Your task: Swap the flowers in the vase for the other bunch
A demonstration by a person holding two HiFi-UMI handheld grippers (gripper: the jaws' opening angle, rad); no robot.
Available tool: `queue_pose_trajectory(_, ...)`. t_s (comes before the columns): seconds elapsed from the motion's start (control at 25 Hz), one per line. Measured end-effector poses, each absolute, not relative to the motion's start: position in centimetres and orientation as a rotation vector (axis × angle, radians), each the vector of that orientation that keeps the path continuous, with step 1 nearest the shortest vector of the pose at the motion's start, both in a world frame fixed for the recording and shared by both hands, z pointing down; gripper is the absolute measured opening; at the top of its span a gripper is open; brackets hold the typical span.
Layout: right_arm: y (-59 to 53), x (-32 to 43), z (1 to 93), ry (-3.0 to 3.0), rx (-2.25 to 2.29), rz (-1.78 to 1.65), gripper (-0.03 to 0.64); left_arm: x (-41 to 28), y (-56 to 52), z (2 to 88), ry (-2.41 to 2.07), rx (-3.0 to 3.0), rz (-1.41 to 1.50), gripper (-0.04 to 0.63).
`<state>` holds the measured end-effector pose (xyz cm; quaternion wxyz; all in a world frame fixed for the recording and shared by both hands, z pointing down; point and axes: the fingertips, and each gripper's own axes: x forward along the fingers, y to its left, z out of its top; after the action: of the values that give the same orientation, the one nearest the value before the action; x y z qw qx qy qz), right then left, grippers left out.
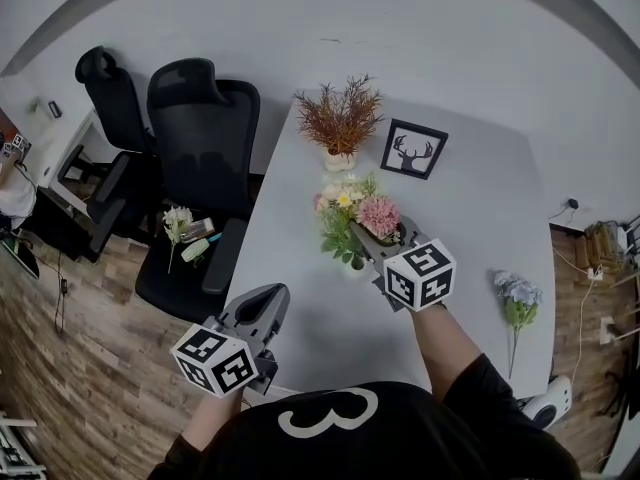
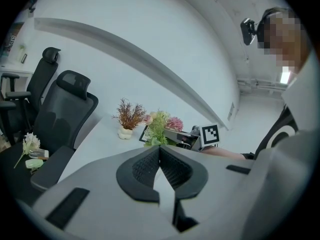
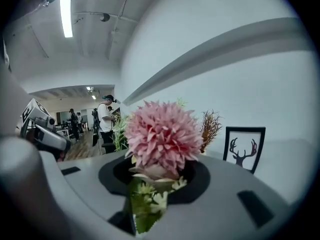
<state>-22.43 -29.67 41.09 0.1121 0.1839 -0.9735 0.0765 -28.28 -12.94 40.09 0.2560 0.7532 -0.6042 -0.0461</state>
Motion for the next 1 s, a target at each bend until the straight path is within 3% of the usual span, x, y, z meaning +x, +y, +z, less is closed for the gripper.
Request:
queue_pose_trajectory(0.32,-29.4,-21.9,40.8,-2.863,0.568,0.200,0.097,-27.9,-13.1,40.0,-1.629,2.053,-0.133,0.011)
queue_pose_trajectory(1.0,-29.0,-19.4,33.2,-3.029,0.690,0.076,0.089,-27.2,-12.9,39.0,-1.591,2.105,-0.134,0.011)
